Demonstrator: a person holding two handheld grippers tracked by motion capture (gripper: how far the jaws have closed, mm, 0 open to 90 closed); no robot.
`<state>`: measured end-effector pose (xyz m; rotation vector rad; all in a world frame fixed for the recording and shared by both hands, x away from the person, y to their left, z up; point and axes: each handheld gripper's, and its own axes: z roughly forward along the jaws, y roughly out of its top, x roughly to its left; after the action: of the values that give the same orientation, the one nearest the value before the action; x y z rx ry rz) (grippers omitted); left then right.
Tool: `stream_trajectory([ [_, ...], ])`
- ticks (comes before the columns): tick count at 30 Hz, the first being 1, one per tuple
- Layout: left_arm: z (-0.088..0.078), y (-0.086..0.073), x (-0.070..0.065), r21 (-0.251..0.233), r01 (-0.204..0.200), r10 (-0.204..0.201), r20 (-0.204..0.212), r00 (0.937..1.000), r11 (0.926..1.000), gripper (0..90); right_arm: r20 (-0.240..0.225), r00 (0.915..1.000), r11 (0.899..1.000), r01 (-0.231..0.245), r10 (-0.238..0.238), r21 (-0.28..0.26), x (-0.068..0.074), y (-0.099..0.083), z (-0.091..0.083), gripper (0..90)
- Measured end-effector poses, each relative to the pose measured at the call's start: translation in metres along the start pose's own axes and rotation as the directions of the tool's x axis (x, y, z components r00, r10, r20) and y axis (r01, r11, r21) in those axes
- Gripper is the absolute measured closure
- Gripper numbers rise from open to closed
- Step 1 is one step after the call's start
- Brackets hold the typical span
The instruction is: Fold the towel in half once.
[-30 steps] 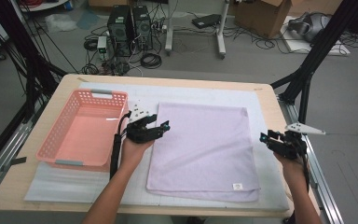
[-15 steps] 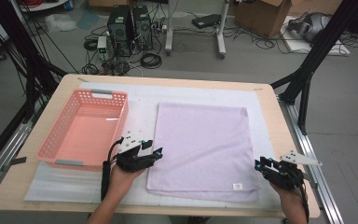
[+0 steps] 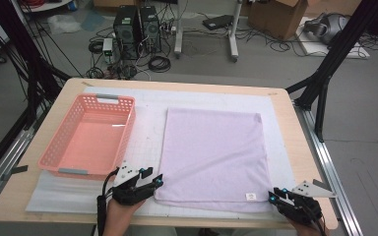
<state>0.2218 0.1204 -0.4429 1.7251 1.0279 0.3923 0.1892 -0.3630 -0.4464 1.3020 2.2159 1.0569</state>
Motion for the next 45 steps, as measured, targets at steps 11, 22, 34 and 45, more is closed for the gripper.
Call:
stream_trajectory([
  [11, -0.016, -0.006, -0.009, -0.001, 0.012, -0.012, 0.003, 0.9999, 0.9999, 57.0, 0.008, 0.9995, 1.0, 0.031, -0.031, -0.006, 0.015, -0.006, -0.027, 86.2],
  [22, -0.012, -0.013, -0.018, 0.109, -0.036, 0.033, 0.031, 0.999, 0.9934, 58.7, 0.009, 0.9998, 0.999, -0.018, 0.019, -0.032, 0.013, -0.009, -0.031, 70.5],
  [34, -0.006, -0.019, -0.028, 0.142, -0.105, 0.108, -0.017, 0.994, 0.9844, 86.8, -0.001, 0.9968, 0.997, 0.08, -0.08, 0.012, 0.028, -0.001, -0.007, 86.8],
  [45, -0.032, -0.015, -0.021, 0.077, -0.02, 0.017, 0.04, 0.9991, 0.9968, 87.2, -0.035, 0.9977, 0.998, 0.058, -0.059, -0.02, 0.027, -0.003, -0.03, 87.8],
])
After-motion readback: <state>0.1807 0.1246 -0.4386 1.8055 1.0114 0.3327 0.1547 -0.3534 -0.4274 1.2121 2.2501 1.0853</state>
